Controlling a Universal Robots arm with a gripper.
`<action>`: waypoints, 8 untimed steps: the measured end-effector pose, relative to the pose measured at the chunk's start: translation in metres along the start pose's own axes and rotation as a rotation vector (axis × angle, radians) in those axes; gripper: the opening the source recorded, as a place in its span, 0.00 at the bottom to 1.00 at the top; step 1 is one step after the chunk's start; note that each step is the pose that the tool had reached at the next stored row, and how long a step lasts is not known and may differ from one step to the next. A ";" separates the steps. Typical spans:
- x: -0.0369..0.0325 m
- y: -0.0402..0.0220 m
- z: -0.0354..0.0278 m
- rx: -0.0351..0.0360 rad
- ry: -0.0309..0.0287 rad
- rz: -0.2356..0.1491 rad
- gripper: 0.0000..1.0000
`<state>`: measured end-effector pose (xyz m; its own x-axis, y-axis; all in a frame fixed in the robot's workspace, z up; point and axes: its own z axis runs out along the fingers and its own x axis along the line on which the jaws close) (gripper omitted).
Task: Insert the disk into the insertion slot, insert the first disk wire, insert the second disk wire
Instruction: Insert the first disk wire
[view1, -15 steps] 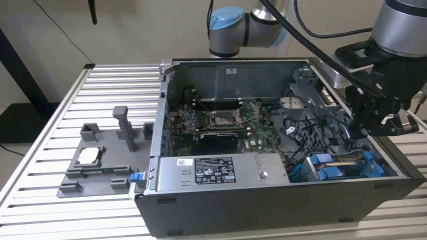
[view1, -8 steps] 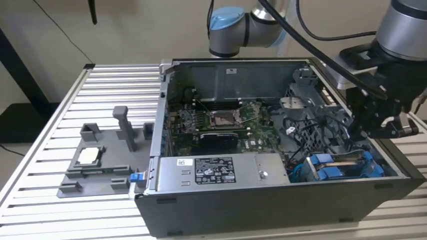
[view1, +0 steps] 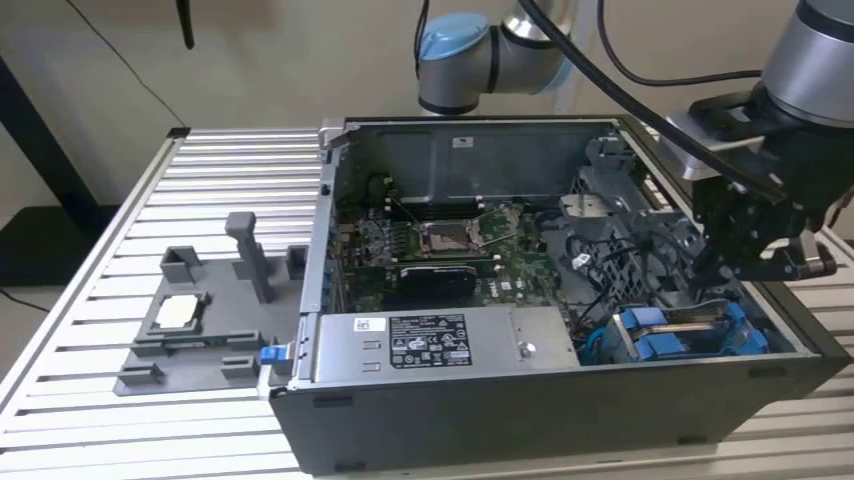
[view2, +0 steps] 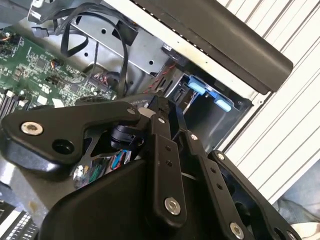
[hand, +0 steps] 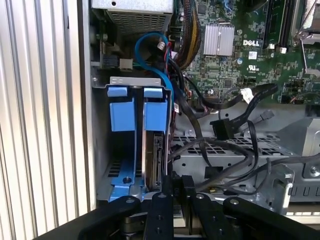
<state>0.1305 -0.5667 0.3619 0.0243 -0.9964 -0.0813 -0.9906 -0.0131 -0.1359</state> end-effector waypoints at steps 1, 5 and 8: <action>0.0000 -0.0007 0.0005 -0.0070 0.0003 0.001 0.19; 0.0003 -0.0042 0.0023 -0.0347 0.0021 0.004 0.19; 0.0004 -0.0067 0.0039 -0.0521 0.0032 0.006 0.19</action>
<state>0.1377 -0.5667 0.3589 0.0183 -0.9967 -0.0788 -0.9964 -0.0117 -0.0838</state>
